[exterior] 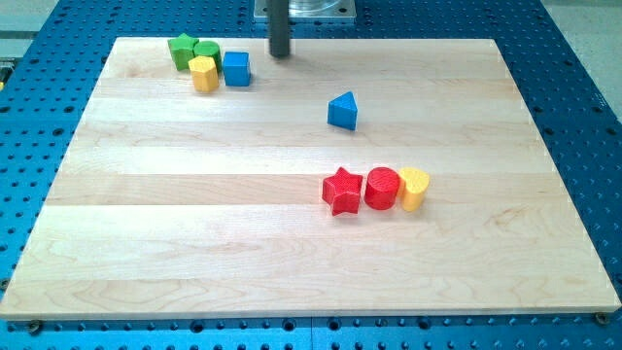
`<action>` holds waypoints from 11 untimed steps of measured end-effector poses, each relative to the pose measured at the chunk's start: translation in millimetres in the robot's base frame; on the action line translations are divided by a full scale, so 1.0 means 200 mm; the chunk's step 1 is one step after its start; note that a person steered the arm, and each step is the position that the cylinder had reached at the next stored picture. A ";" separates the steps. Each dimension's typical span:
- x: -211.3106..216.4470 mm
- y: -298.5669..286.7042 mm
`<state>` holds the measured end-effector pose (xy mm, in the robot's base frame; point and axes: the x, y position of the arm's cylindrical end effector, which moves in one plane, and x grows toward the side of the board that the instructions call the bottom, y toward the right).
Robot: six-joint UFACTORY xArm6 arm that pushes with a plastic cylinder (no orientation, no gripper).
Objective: Slide the blue blocks towards the center of the board
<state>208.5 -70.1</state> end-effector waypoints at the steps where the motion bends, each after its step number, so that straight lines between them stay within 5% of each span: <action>1: 0.11 -0.21; 3: 0.61 0.08; 4: 0.61 0.25; 5: 0.50 0.13; 6: 0.55 -0.25; 7: 0.75 -0.19; 9: 0.89 0.39; 10: 1.17 0.75; 11: 1.18 1.36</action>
